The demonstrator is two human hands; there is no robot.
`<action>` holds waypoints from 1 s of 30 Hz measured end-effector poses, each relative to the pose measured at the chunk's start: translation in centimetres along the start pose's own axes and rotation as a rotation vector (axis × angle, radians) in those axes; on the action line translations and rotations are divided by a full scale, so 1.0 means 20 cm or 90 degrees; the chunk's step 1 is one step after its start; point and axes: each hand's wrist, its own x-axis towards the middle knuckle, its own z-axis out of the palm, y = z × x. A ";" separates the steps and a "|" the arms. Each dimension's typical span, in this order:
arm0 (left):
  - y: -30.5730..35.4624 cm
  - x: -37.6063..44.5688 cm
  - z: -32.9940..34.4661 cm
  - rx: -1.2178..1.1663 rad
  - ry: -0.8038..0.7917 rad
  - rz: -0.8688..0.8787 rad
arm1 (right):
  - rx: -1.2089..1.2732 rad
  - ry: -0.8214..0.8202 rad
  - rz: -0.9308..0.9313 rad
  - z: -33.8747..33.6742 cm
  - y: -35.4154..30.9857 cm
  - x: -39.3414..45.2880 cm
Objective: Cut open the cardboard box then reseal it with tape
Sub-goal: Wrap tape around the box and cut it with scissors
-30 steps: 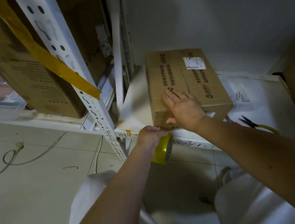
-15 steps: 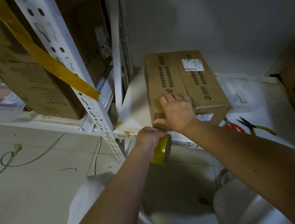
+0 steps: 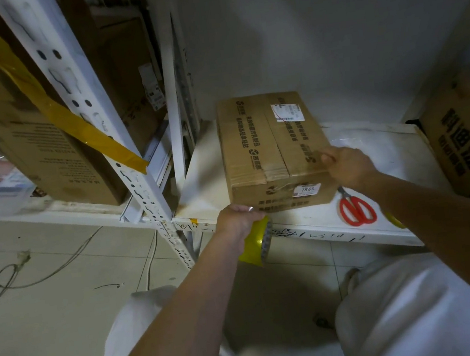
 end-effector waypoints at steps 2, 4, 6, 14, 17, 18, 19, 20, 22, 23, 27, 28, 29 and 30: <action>0.01 -0.02 0.03 0.011 -0.010 -0.002 | 0.043 -0.053 -0.014 0.00 0.03 0.00; 0.01 -0.03 0.06 0.016 -0.023 0.004 | 0.049 -0.051 -0.035 0.02 0.02 -0.01; 0.02 -0.05 0.10 0.017 -0.035 0.017 | 0.056 -0.051 -0.040 0.05 0.00 -0.02; 0.05 -0.11 0.18 -0.008 -0.050 0.064 | 0.087 -0.081 -0.080 0.00 -0.05 -0.09; 0.07 -0.15 0.21 -0.016 -0.063 0.097 | 0.114 0.004 -0.153 -0.07 -0.09 -0.12; 0.08 -0.16 0.22 -0.016 -0.068 0.112 | 0.158 -0.017 -0.171 -0.10 -0.11 -0.14; 0.08 -0.17 0.23 -0.015 -0.073 0.125 | 0.218 -0.079 -0.182 -0.13 -0.14 -0.15; 0.08 -0.19 0.24 -0.011 -0.077 0.138 | 0.267 -0.159 -0.181 -0.15 -0.15 -0.17; 0.09 -0.21 0.27 -0.007 -0.078 0.162 | 0.286 -0.252 -0.170 -0.18 -0.17 -0.19; 0.09 -0.21 0.28 -0.003 -0.077 0.170 | 0.287 -0.262 -0.165 -0.18 -0.17 -0.18; 0.10 -0.25 0.32 0.012 -0.077 0.197 | 0.305 -0.250 -0.137 -0.19 -0.14 -0.18; 0.10 -0.25 0.33 0.012 -0.079 0.203 | 0.307 -0.247 -0.131 -0.19 -0.14 -0.19; 0.10 -0.26 0.34 0.010 -0.080 0.208 | 0.311 -0.243 -0.126 -0.19 -0.13 -0.19; 0.10 -0.27 0.34 0.006 -0.082 0.214 | 0.315 -0.241 -0.121 -0.19 -0.13 -0.19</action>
